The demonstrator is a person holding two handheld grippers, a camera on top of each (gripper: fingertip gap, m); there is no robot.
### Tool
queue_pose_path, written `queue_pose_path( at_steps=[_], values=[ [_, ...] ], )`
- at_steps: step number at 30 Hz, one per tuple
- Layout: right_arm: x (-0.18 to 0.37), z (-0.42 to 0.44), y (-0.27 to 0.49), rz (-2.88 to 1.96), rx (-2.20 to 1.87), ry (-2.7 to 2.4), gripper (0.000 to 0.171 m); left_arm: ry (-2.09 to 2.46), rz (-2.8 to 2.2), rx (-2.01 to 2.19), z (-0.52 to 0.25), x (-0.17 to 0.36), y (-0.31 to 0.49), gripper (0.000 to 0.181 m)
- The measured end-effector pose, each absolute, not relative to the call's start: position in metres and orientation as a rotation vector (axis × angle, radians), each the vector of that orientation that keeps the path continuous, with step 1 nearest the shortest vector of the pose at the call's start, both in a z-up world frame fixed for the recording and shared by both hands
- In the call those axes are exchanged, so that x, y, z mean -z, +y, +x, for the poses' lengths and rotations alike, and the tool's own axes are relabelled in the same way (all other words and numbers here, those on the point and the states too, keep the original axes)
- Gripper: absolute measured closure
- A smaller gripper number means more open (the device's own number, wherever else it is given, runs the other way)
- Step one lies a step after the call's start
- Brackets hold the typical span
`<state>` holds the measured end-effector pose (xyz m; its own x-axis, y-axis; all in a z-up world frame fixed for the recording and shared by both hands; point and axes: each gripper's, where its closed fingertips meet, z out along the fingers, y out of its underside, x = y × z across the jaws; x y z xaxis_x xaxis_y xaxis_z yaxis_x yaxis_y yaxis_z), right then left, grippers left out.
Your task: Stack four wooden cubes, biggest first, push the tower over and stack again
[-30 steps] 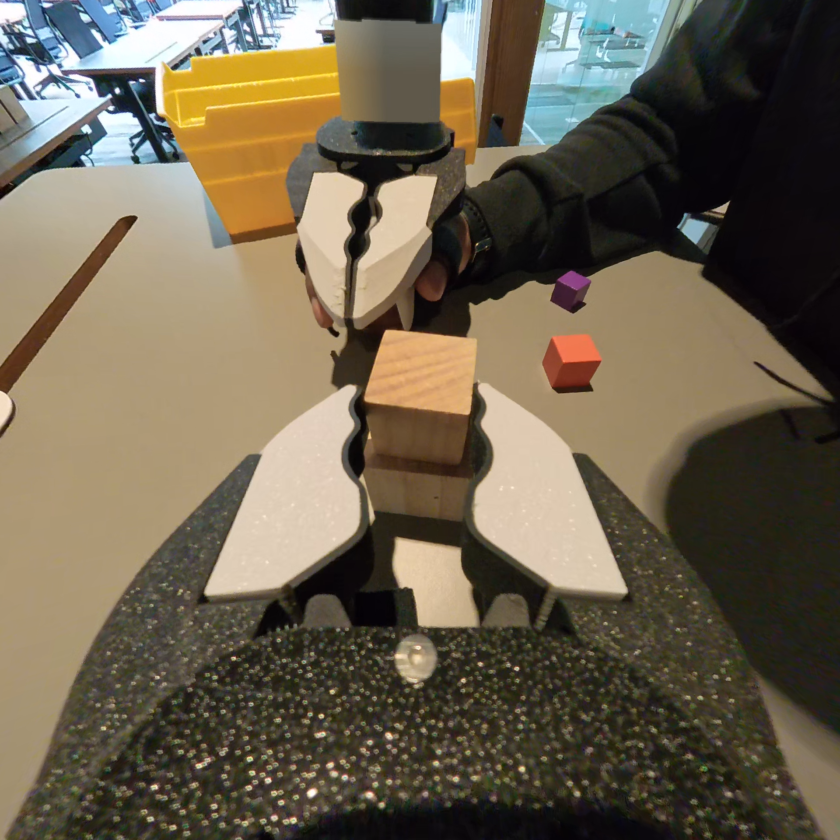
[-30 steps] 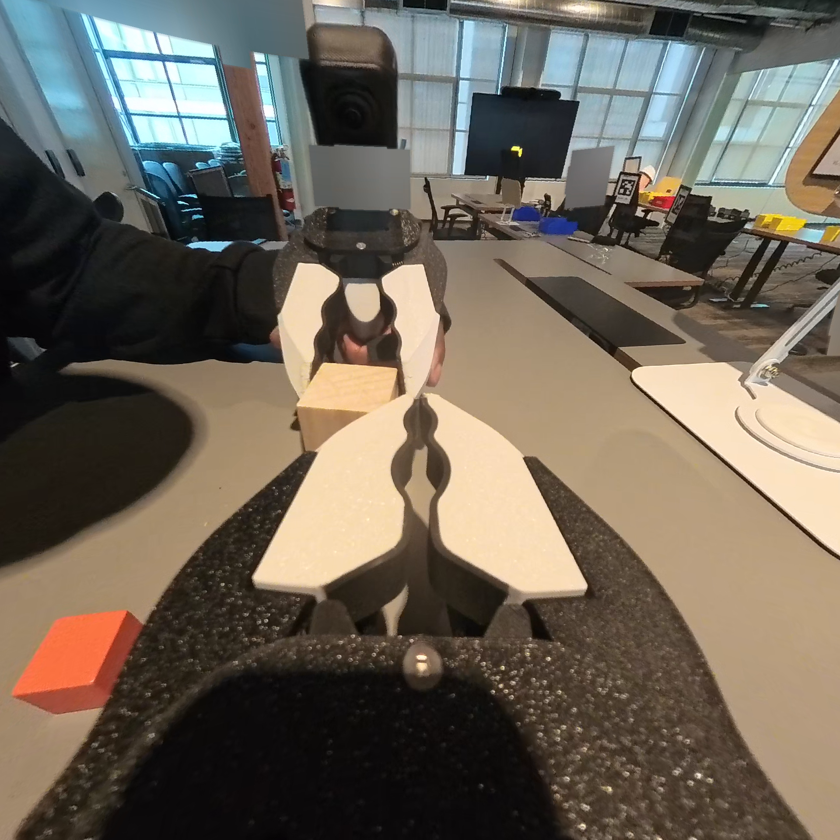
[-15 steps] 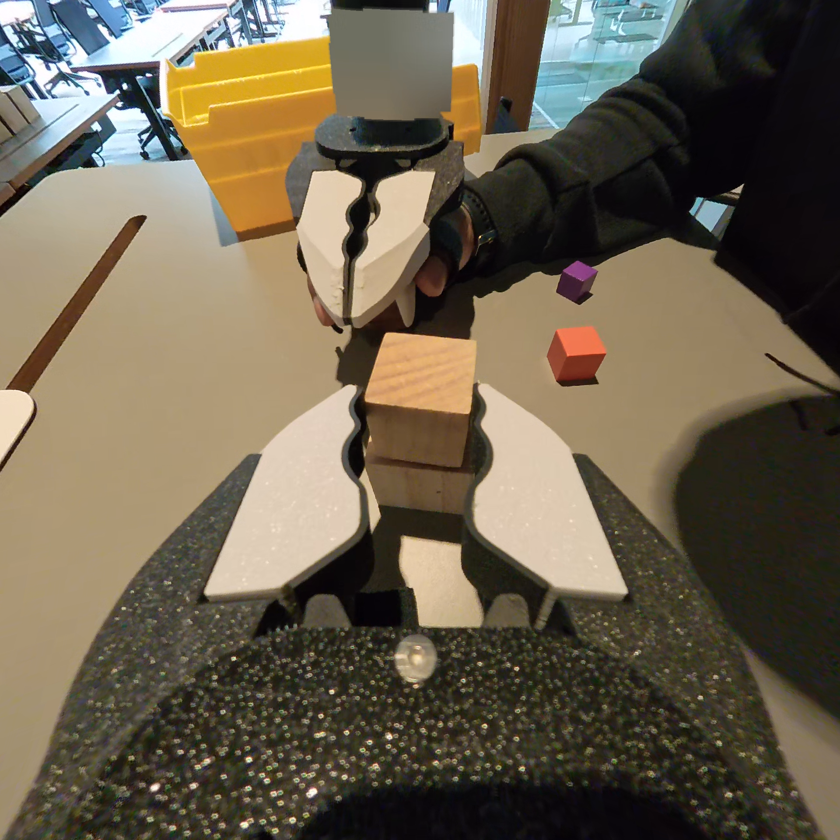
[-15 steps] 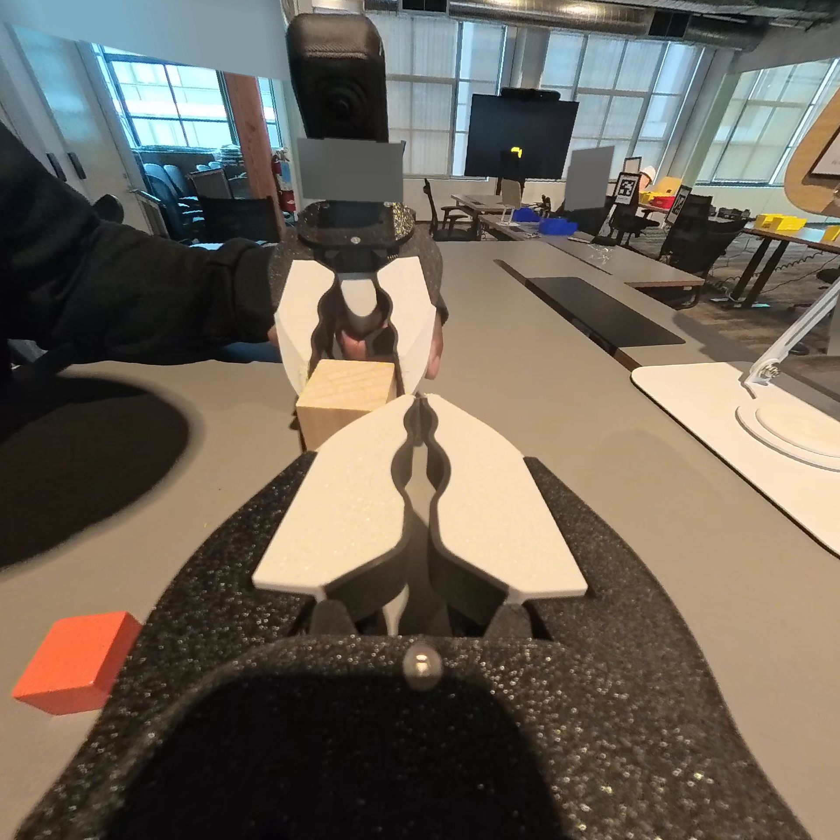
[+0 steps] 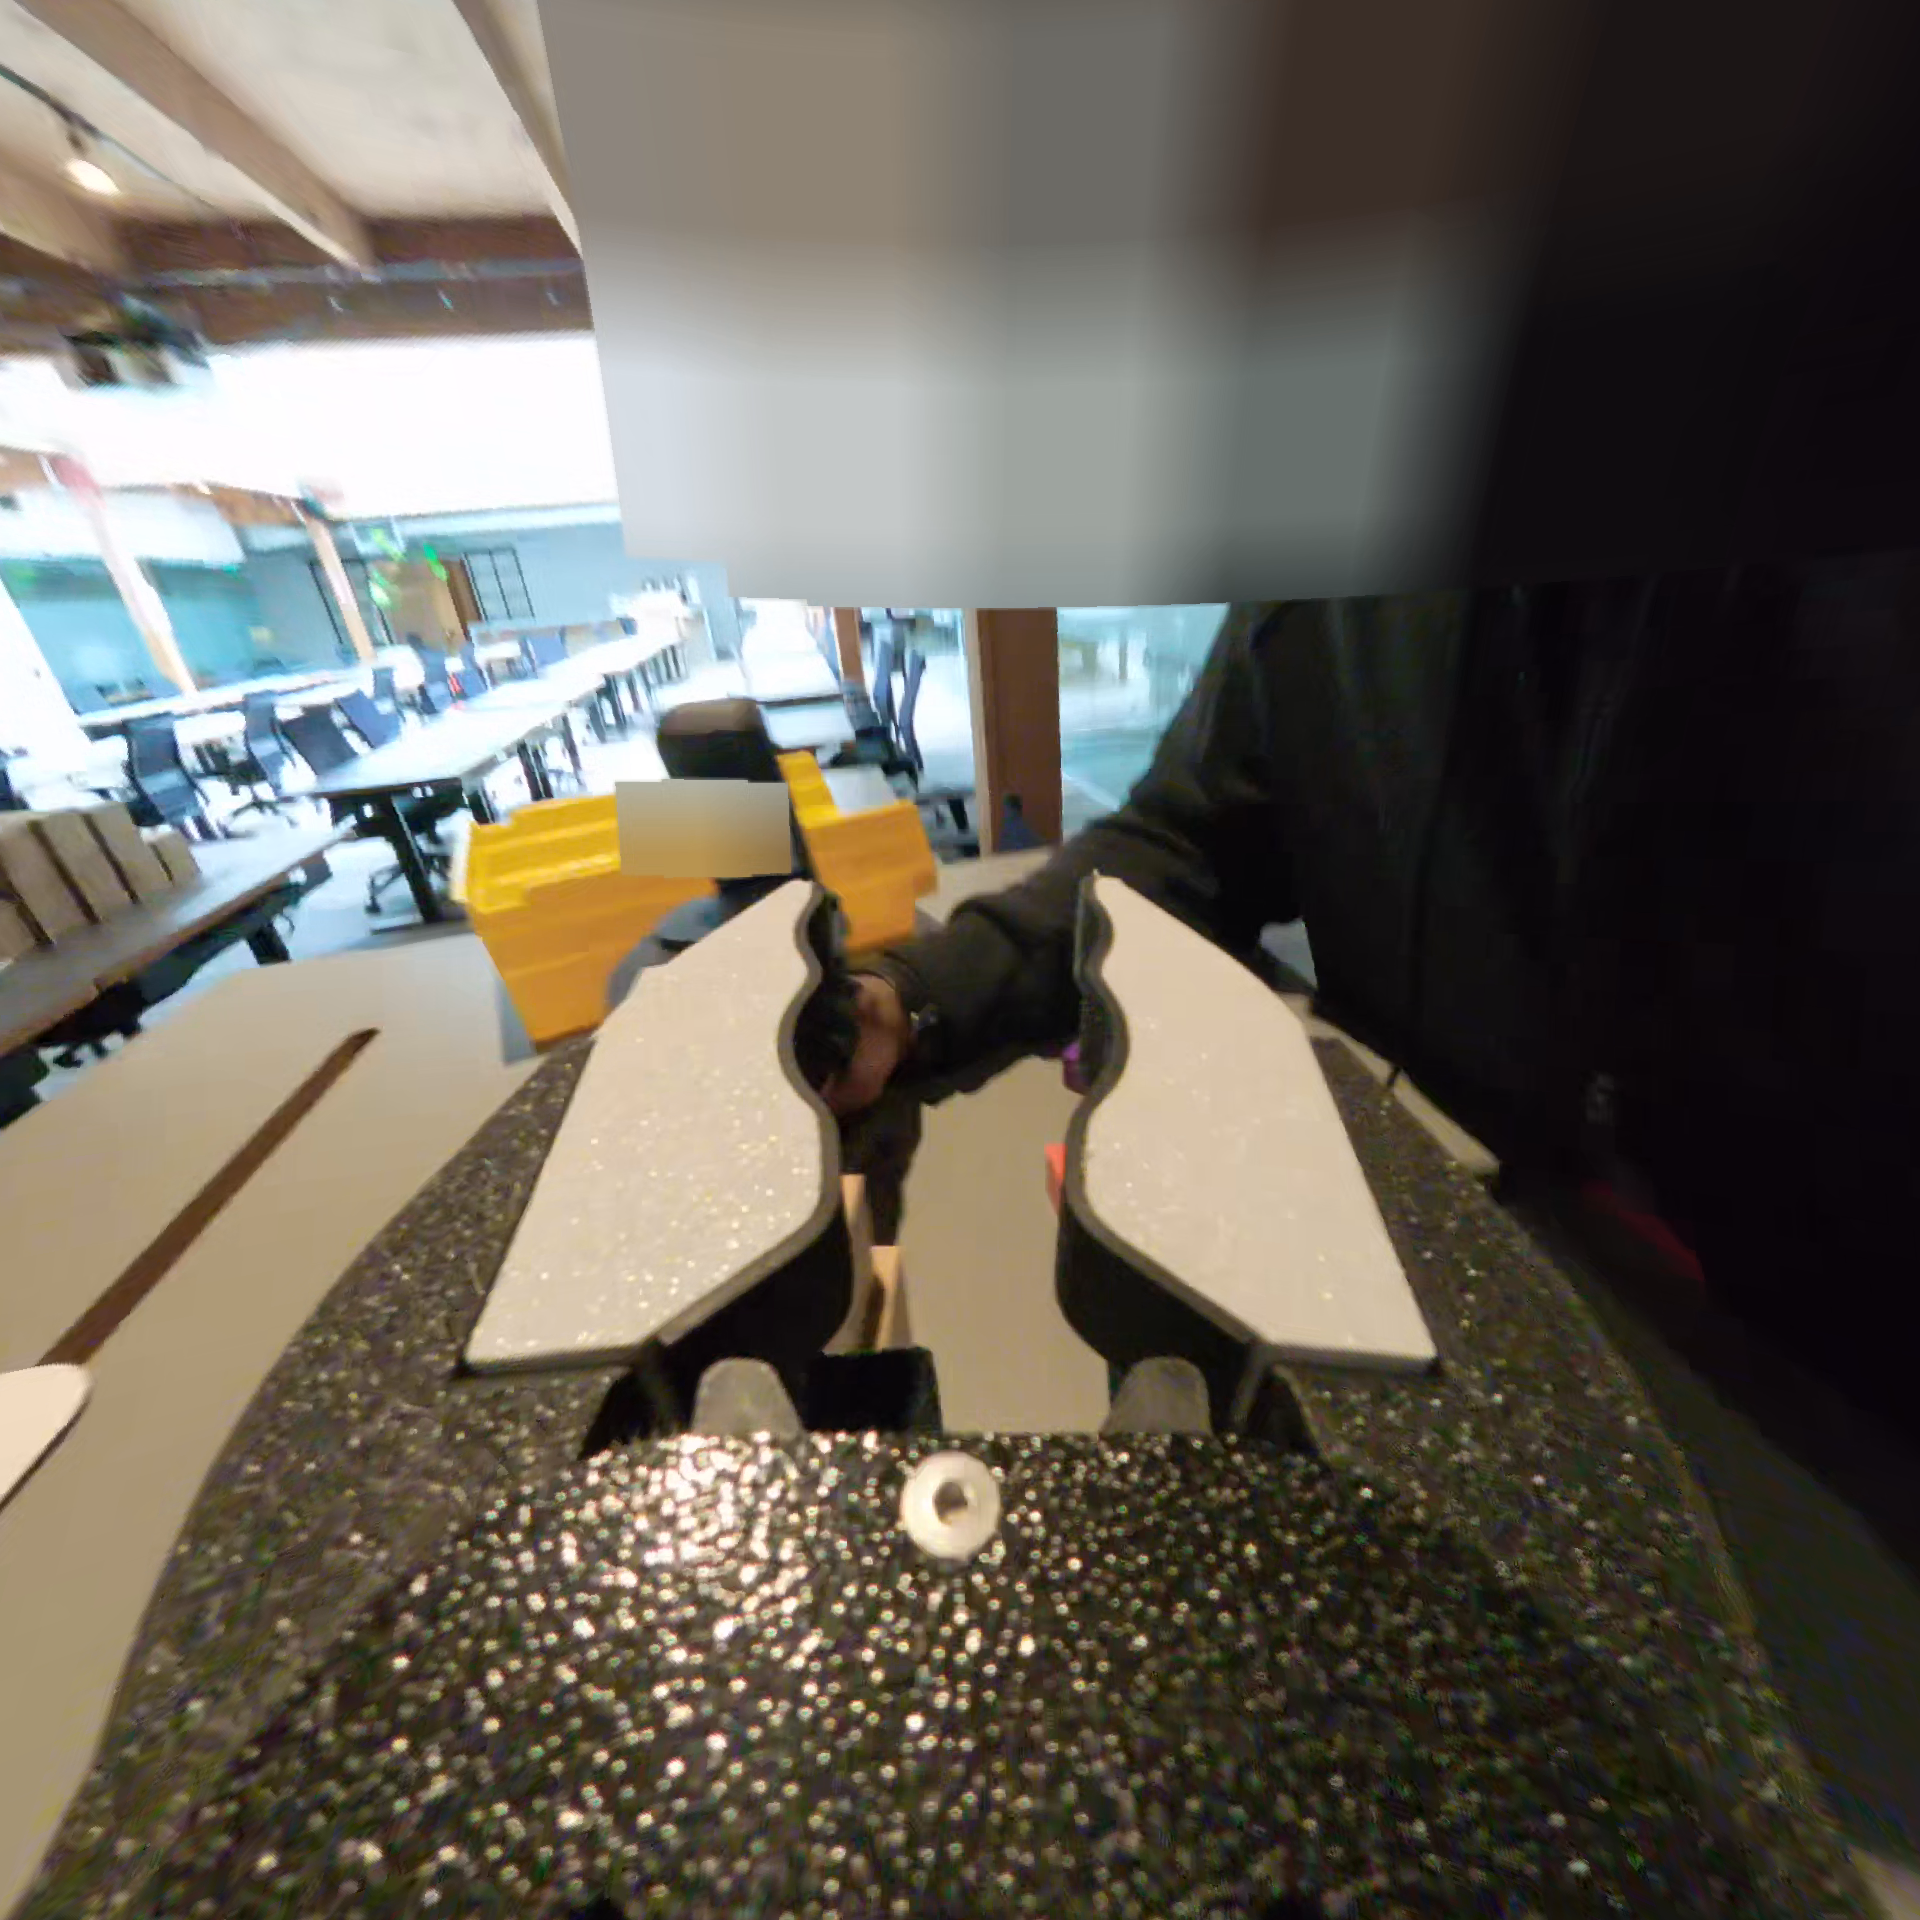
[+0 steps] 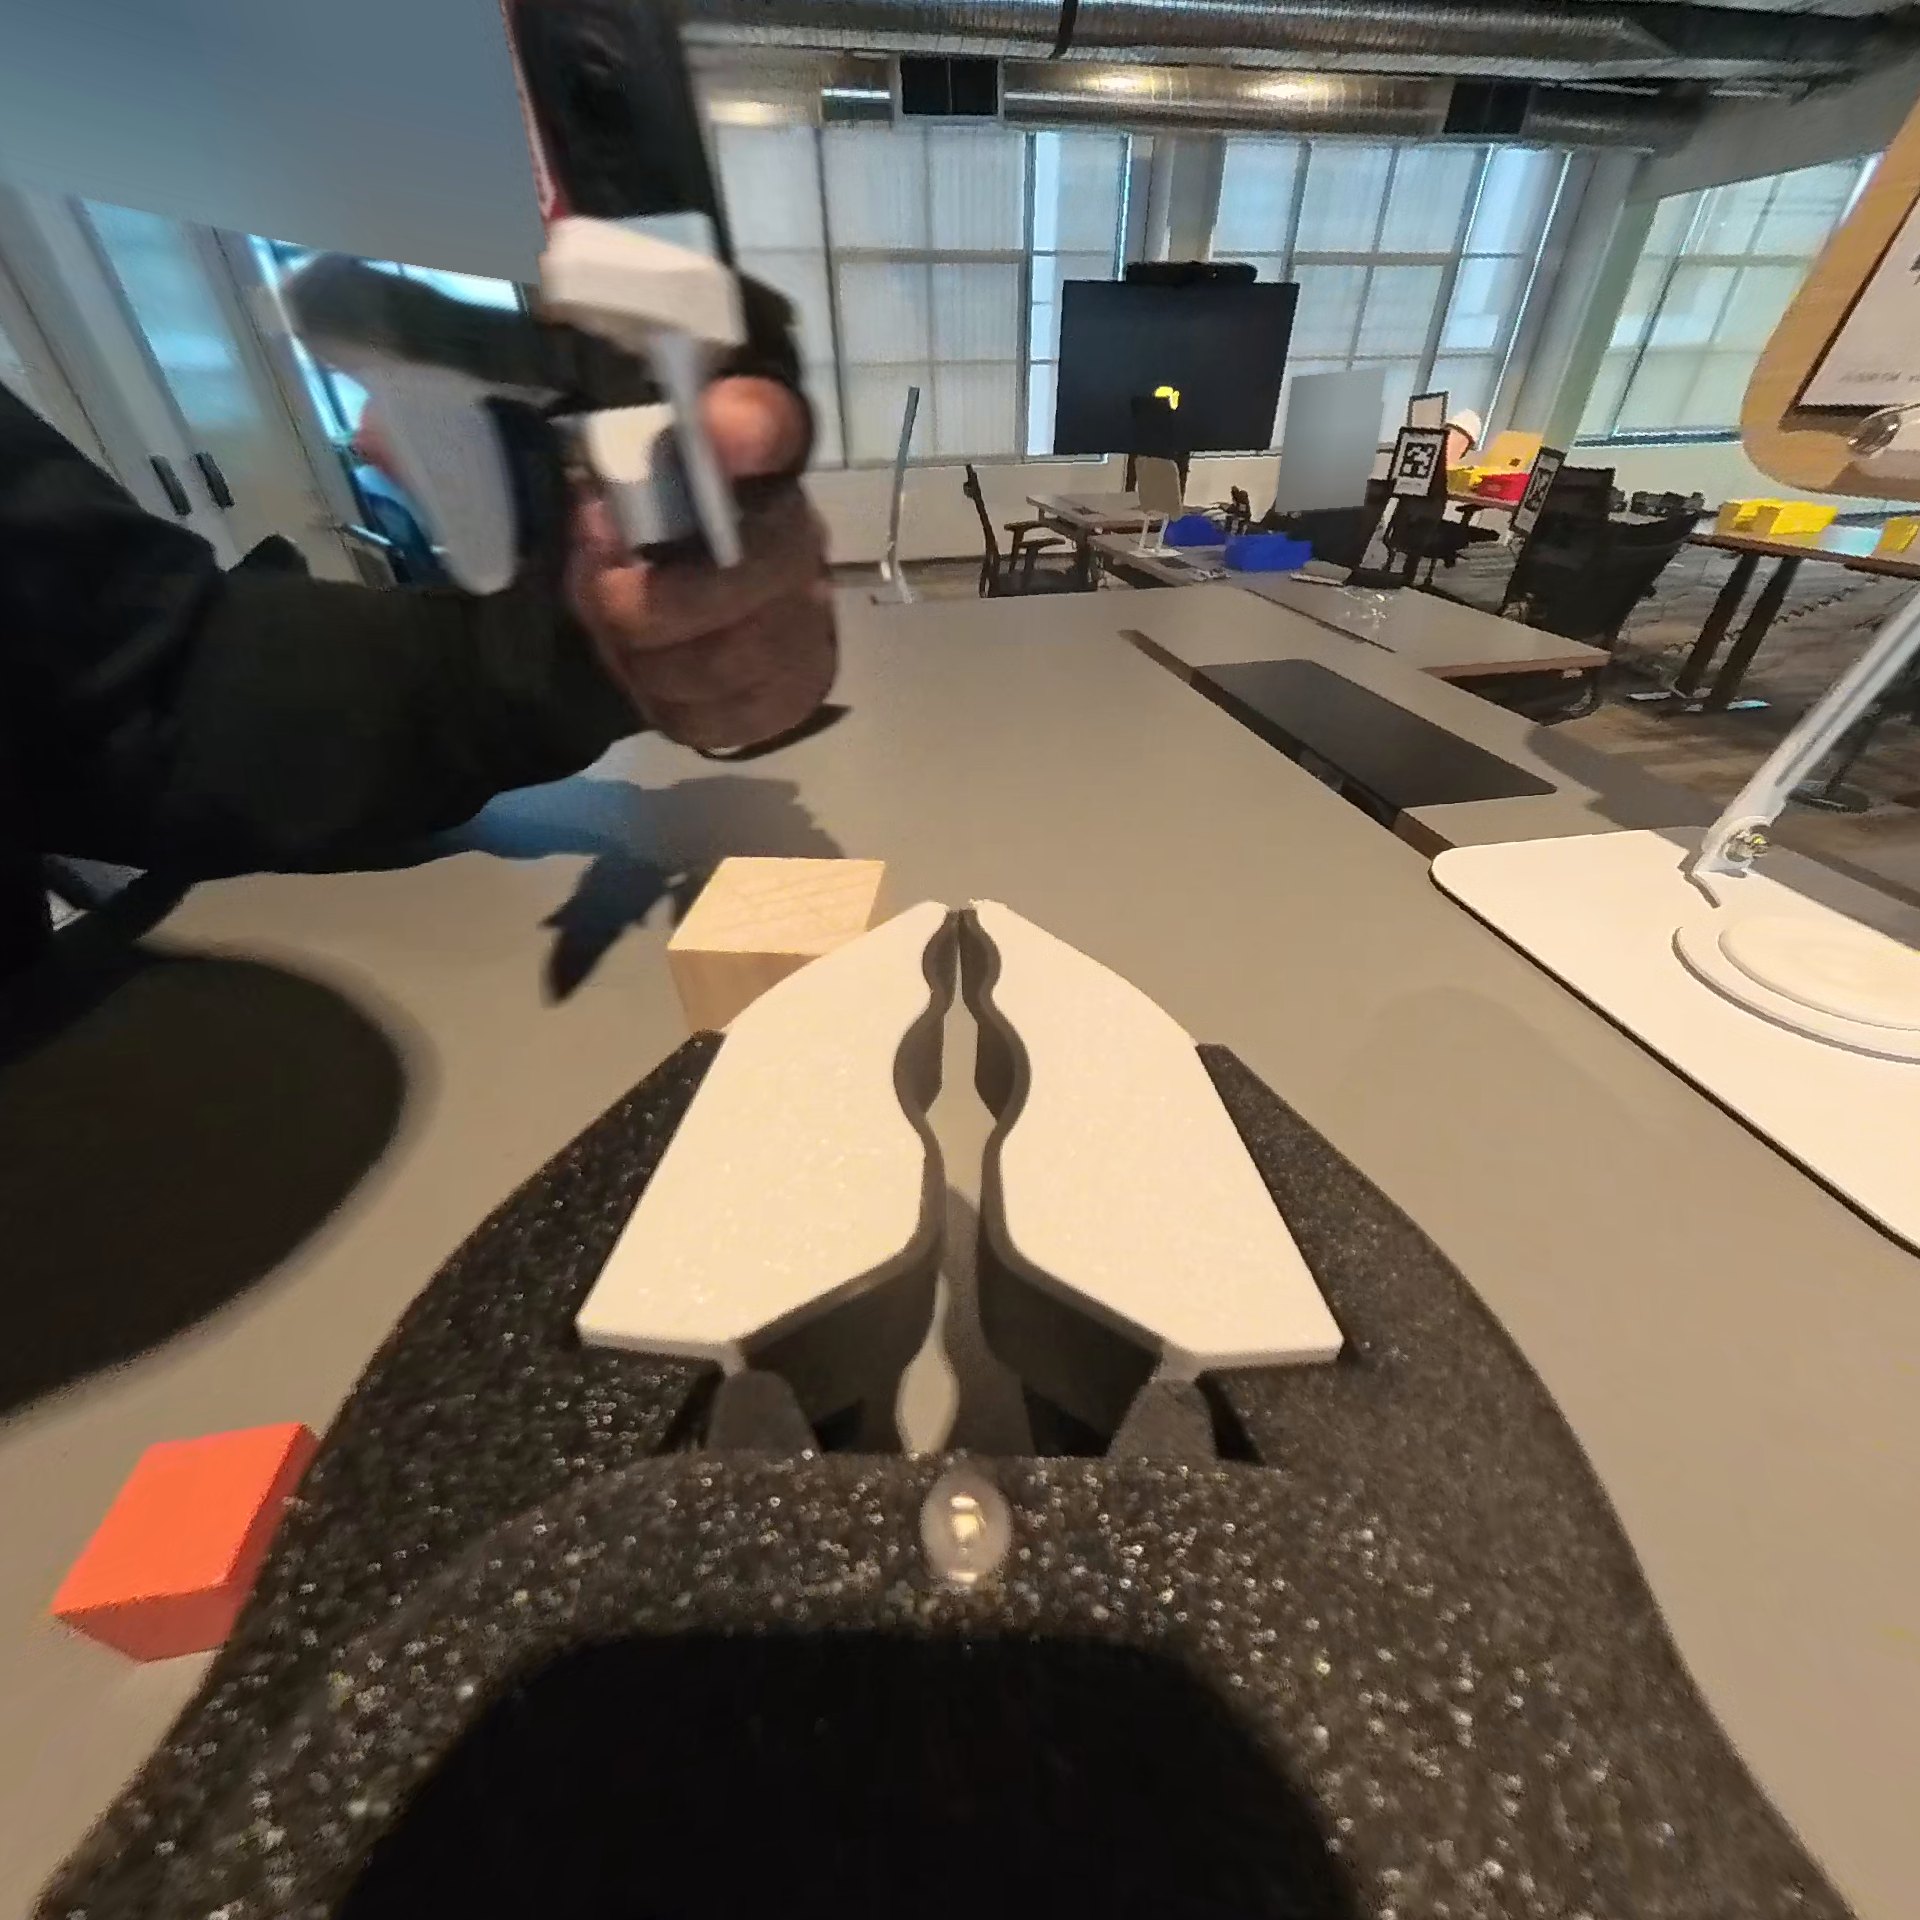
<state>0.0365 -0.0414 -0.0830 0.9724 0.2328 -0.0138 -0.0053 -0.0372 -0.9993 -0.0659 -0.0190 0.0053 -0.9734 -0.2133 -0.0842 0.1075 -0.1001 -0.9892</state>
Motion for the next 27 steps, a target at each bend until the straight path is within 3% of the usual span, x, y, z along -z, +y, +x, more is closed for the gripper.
queue_pose_path(
  at_steps=[5, 7, 17, 21, 24, 27],
  values=[
    [0.081, 0.039, -0.043, -1.581, -0.204, -0.162, 0.171, 2.215, -0.164, 1.674, -0.087, 0.071, -0.123, 0.141],
    [0.081, 0.038, -0.043, -1.584, -0.202, -0.165, 0.171, 2.286, -0.232, 1.48, -0.082, 0.103, -0.144, 0.134],
    [0.081, 0.039, -0.042, -1.582, -0.215, -0.163, 0.171, 2.574, -0.459, 1.306, -0.073, 0.163, -0.137, 0.133],
    [0.08, 0.039, -0.042, -1.579, -0.214, -0.159, 0.171, 2.646, -0.428, 1.229, -0.076, 0.173, -0.139, 0.155],
    [0.08, 0.04, -0.042, -1.578, -0.217, -0.157, 0.171, 2.674, -0.412, 1.287, -0.08, 0.17, -0.14, 0.155],
    [0.08, 0.04, -0.042, -1.576, -0.222, -0.155, 0.171, 2.582, -0.249, 1.533, -0.087, 0.135, -0.132, 0.155]
  ],
)
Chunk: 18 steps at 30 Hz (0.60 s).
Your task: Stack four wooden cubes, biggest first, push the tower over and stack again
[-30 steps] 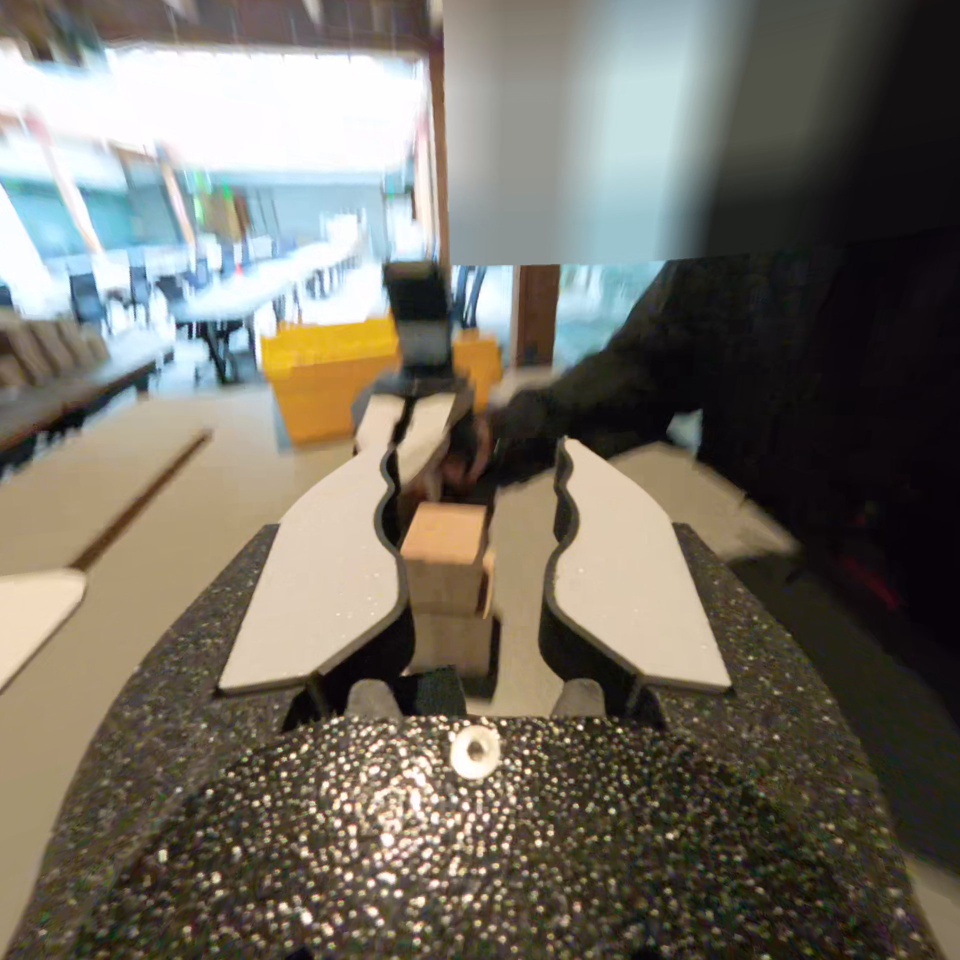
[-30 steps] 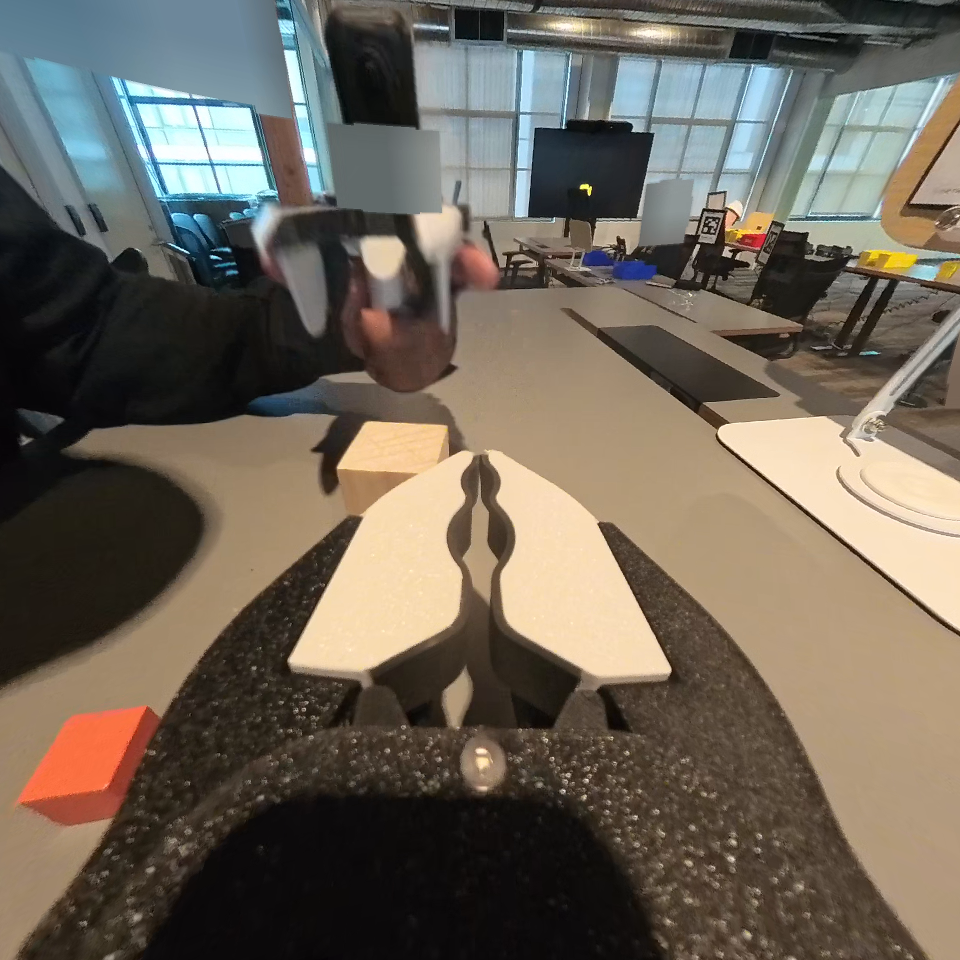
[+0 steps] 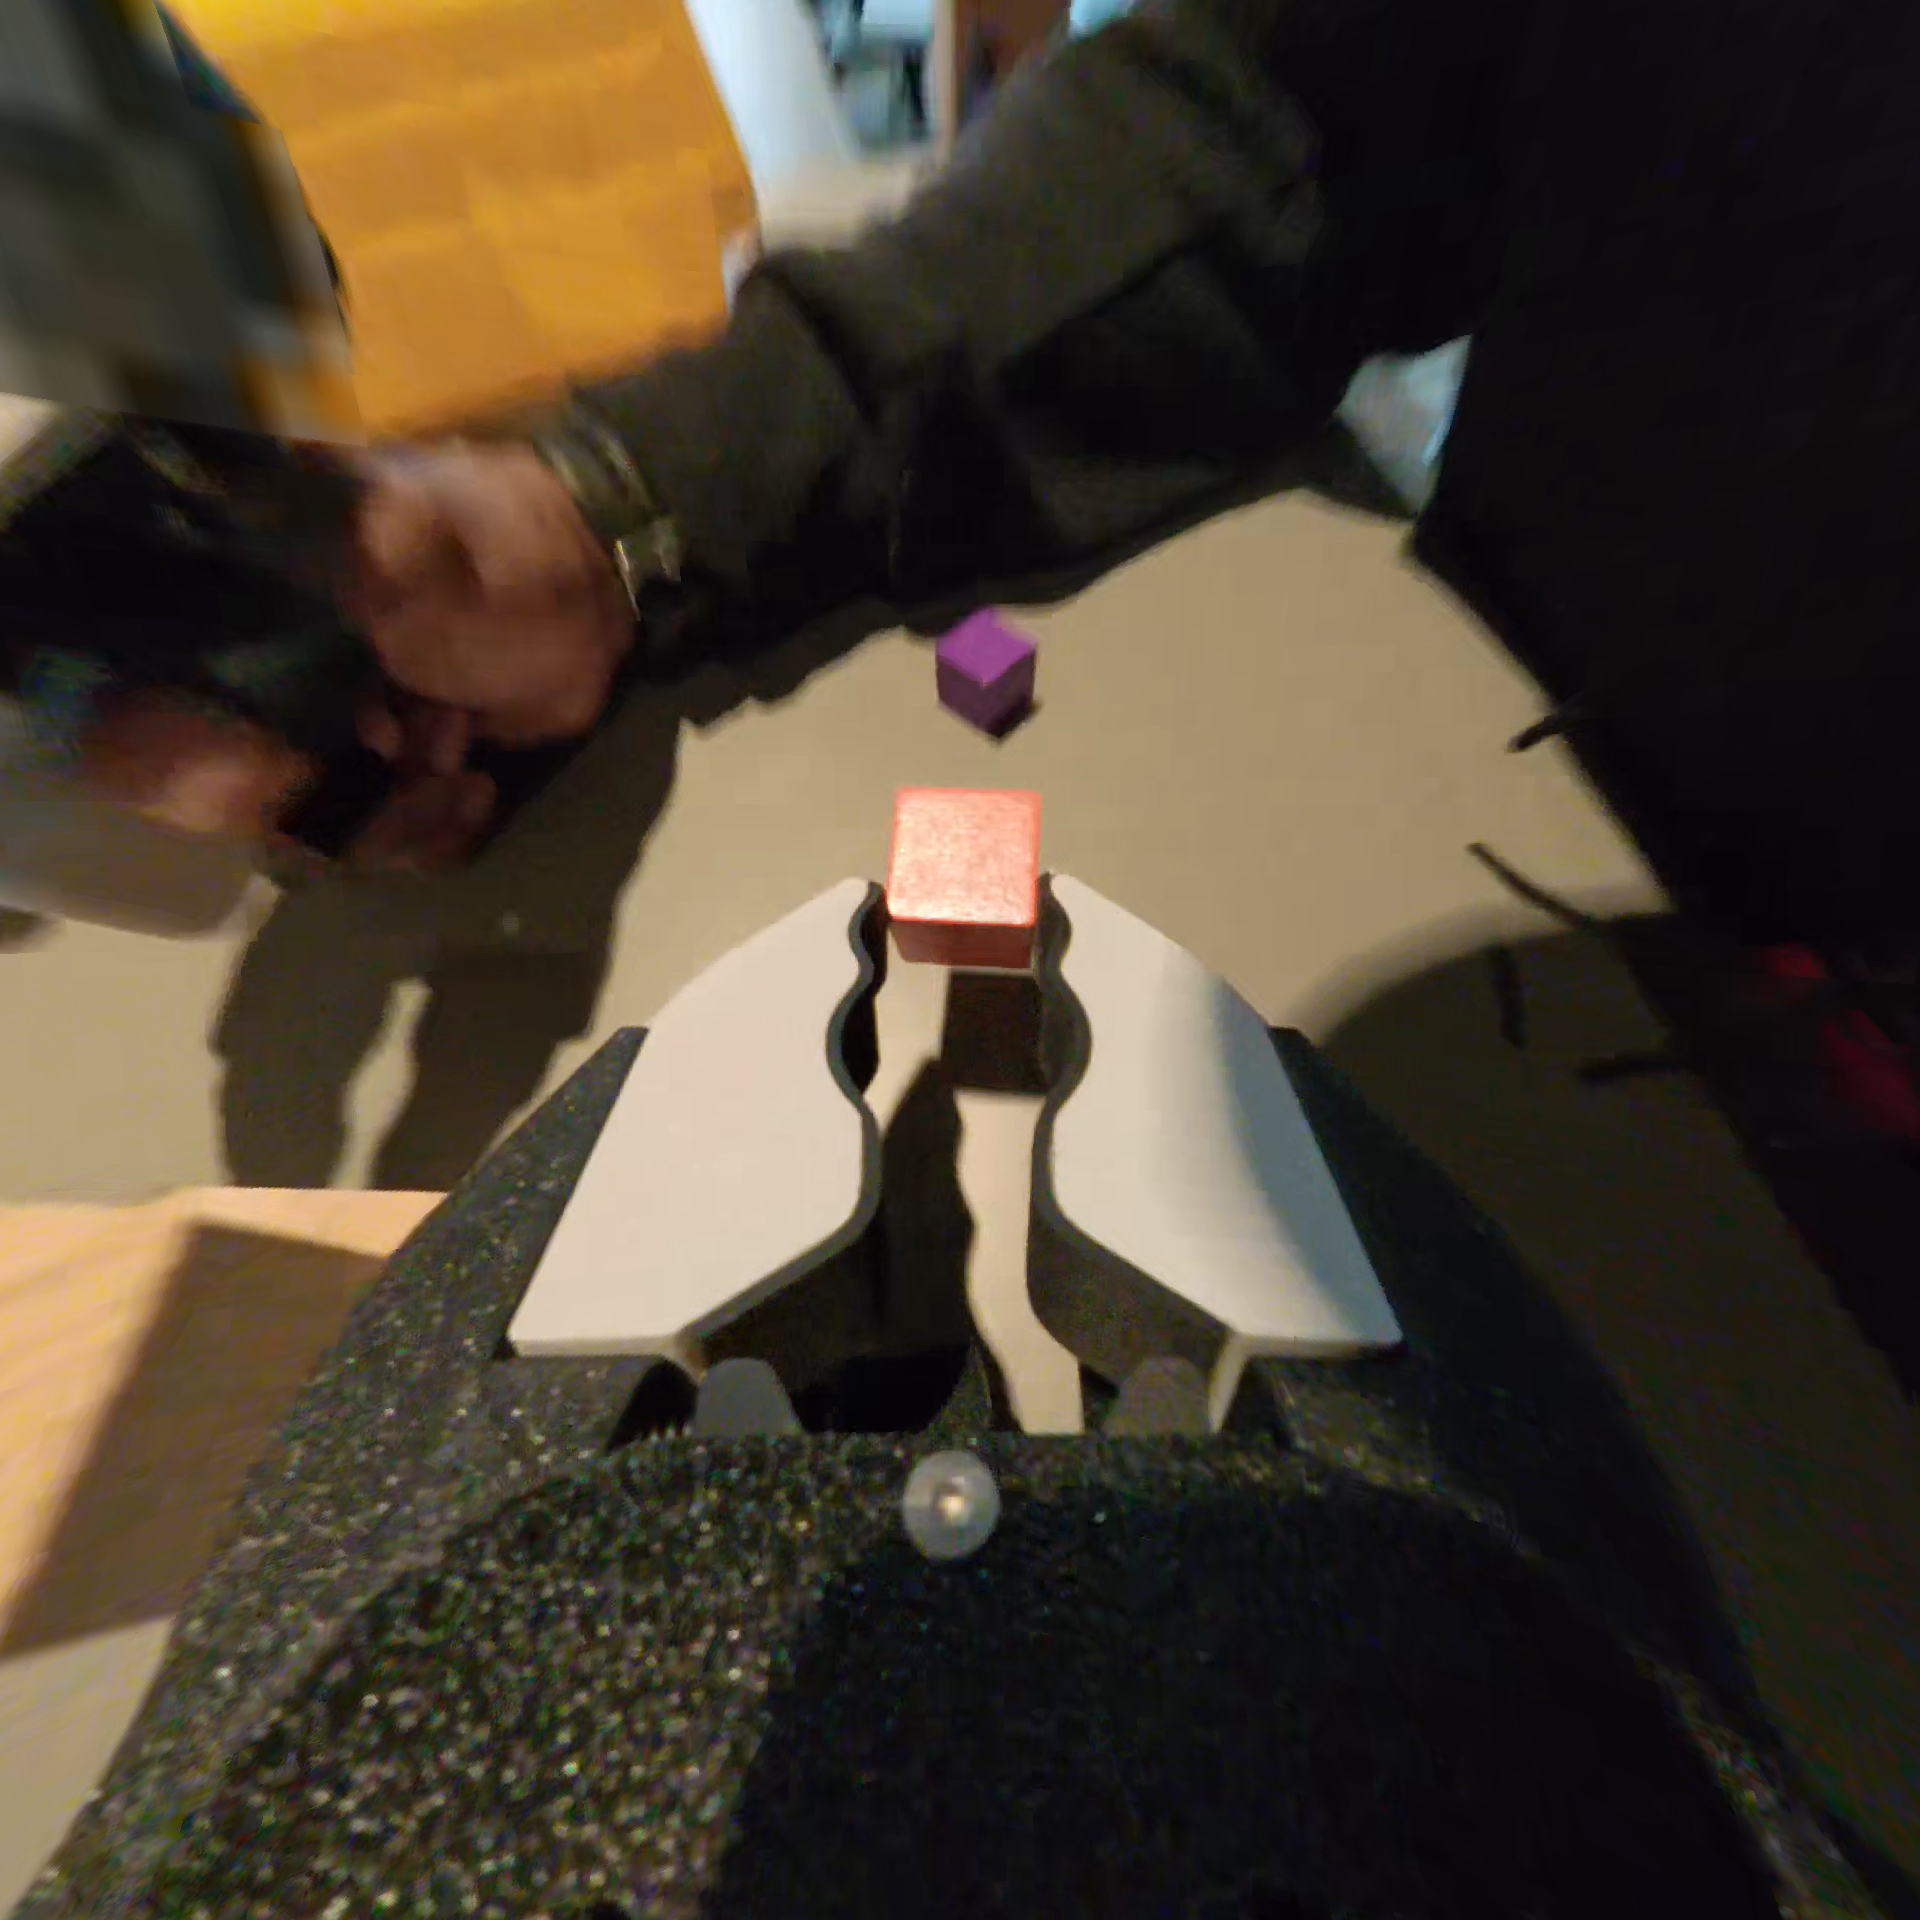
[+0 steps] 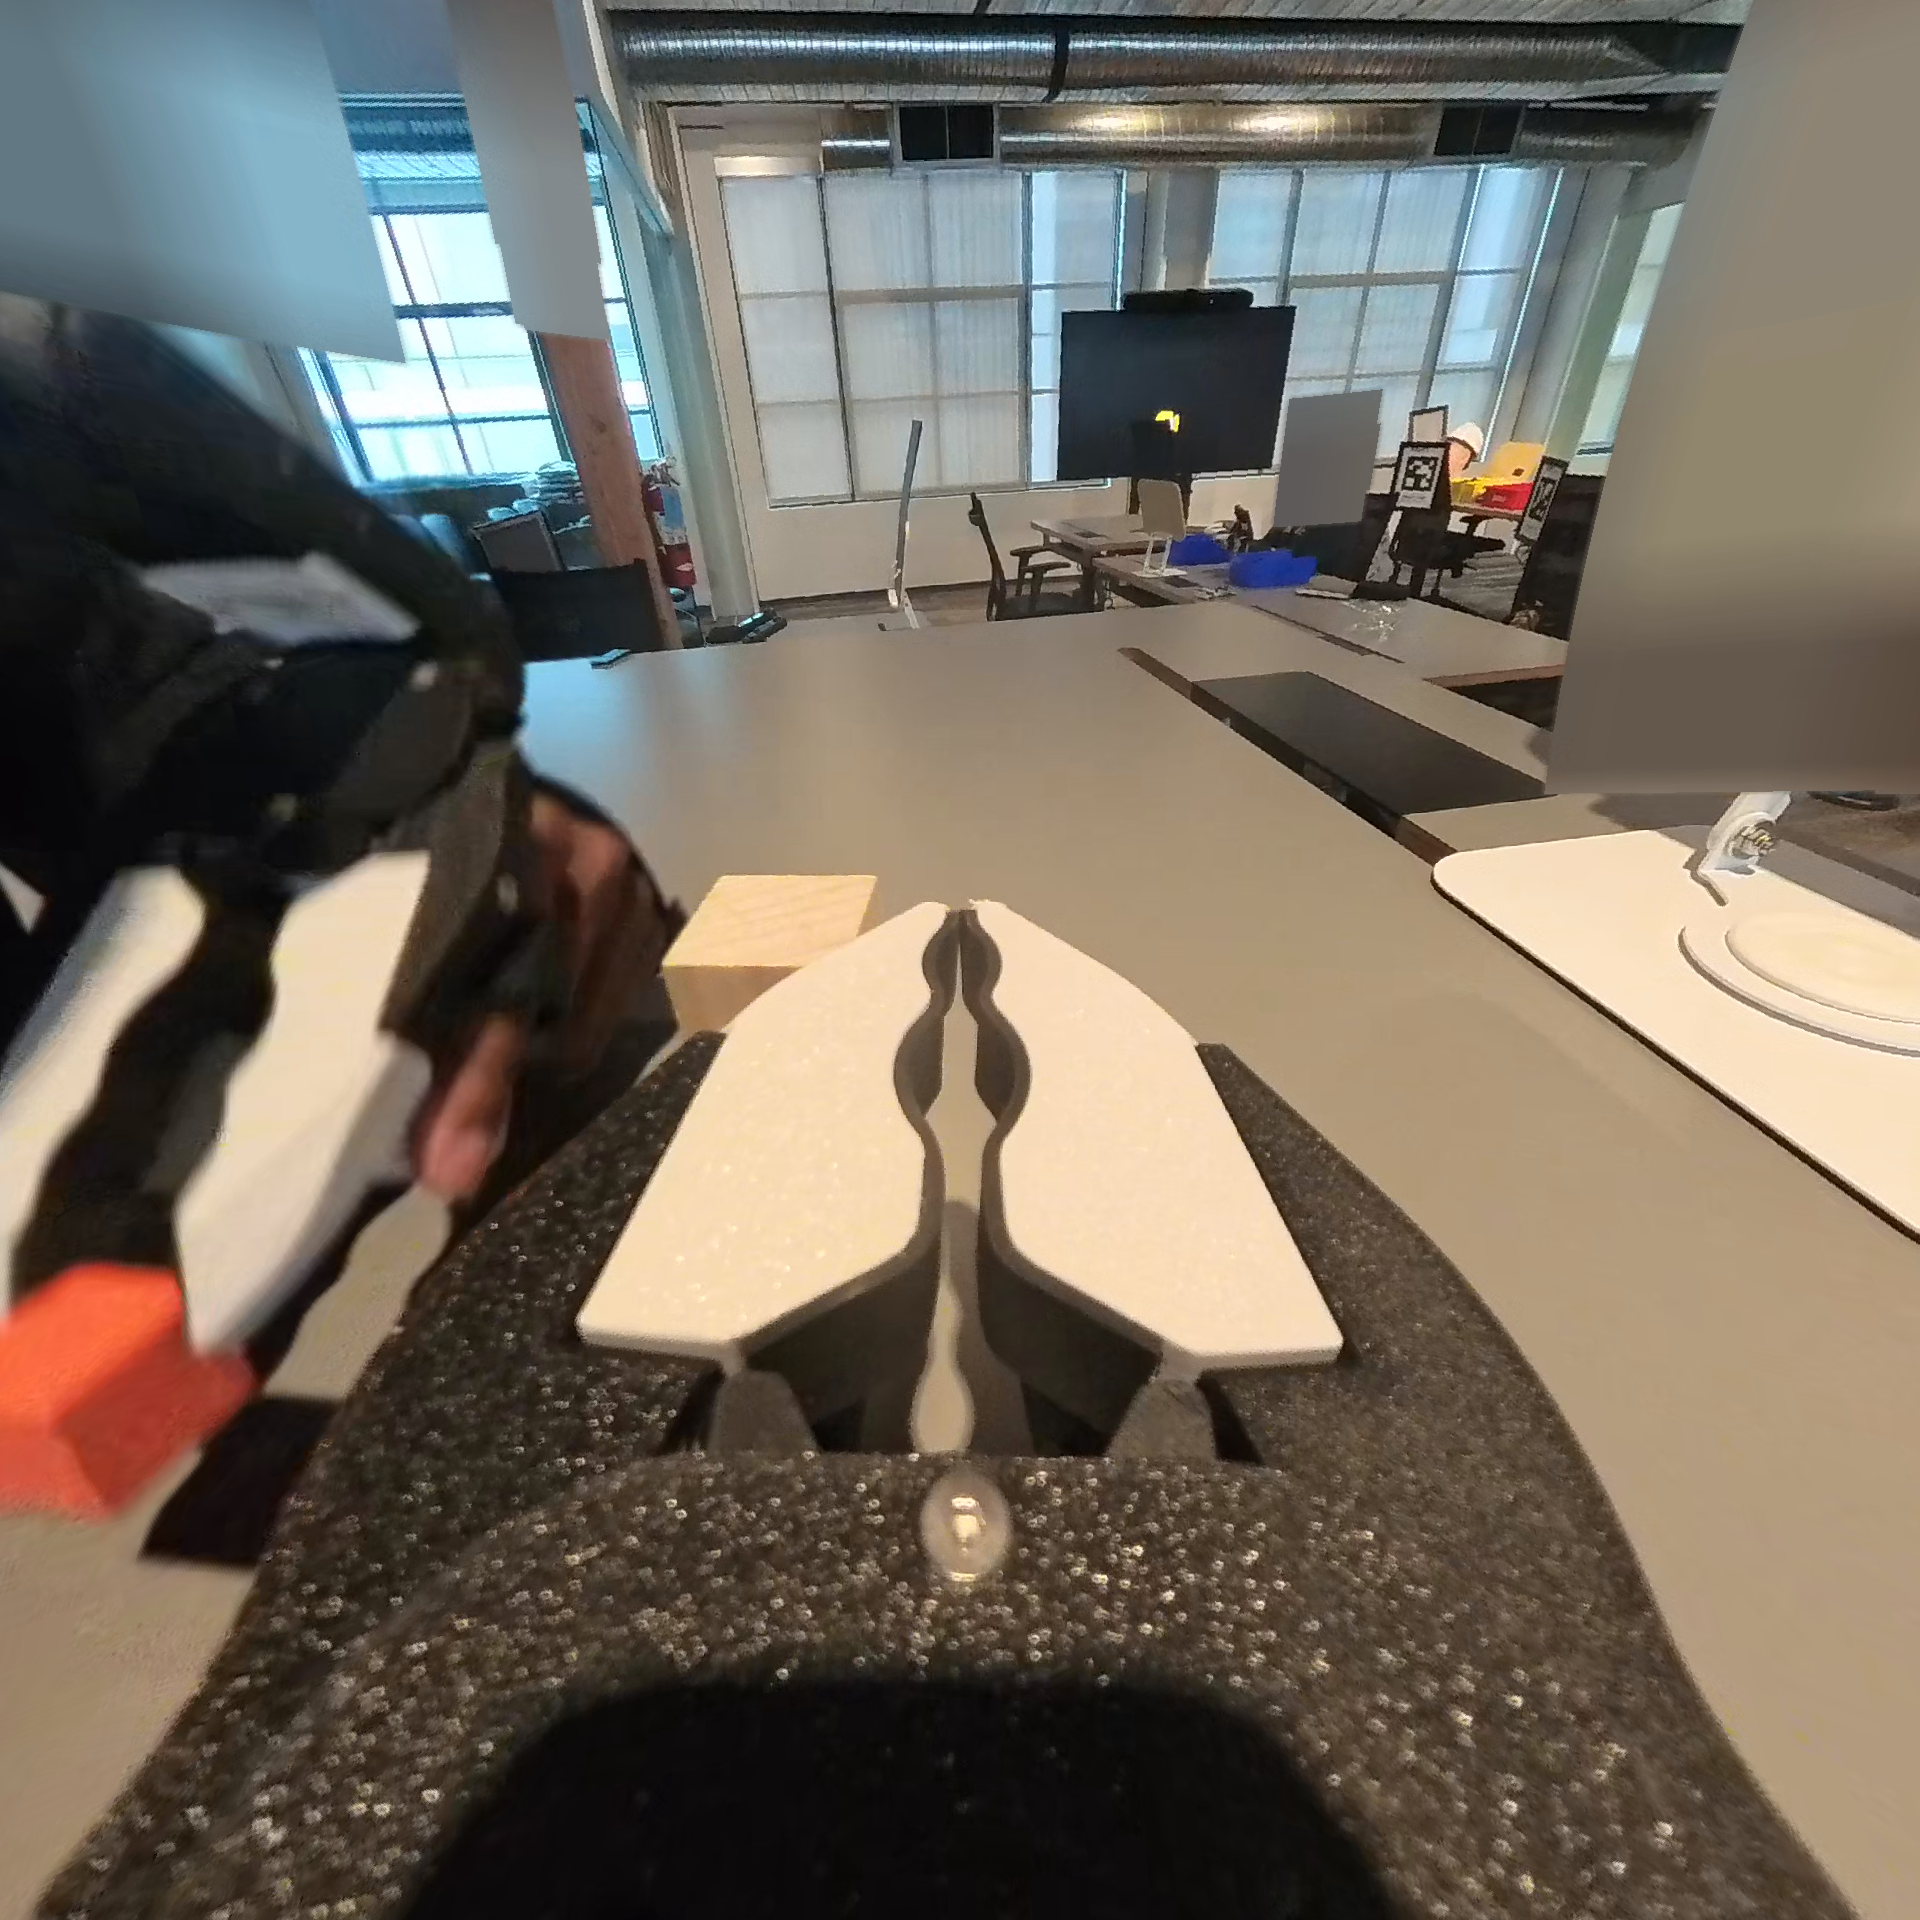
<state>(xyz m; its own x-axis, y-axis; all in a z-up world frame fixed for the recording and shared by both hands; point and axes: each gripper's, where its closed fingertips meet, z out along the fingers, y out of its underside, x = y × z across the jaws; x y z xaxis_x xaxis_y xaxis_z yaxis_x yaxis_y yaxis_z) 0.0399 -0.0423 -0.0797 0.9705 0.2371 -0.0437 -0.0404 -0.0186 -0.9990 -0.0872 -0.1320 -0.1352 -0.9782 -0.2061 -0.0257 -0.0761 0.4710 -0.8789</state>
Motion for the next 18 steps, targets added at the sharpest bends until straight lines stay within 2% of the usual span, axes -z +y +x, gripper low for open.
queue_pose_path(
  at_steps=[4, 7, 11, 18],
  values=[
    [0.08, 0.041, -0.042, -1.575, -0.227, -0.152, 0.171, 2.24, -0.069, 1.896, -0.079, 0.043, -0.083, 0.155],
    [0.079, 0.041, -0.042, -1.573, -0.226, -0.151, 0.171, 2.153, -0.171, 1.882, -0.036, 0.013, -0.032, 0.155],
    [0.079, 0.041, -0.043, -1.568, -0.219, -0.152, 0.171, 2.317, -0.228, 1.675, 0.007, 0.041, -0.014, 0.155],
    [0.08, 0.041, -0.042, -1.576, -0.234, -0.151, 0.171, 2.484, -0.218, 1.587, -0.001, 0.079, -0.027, 0.155]
  ],
)
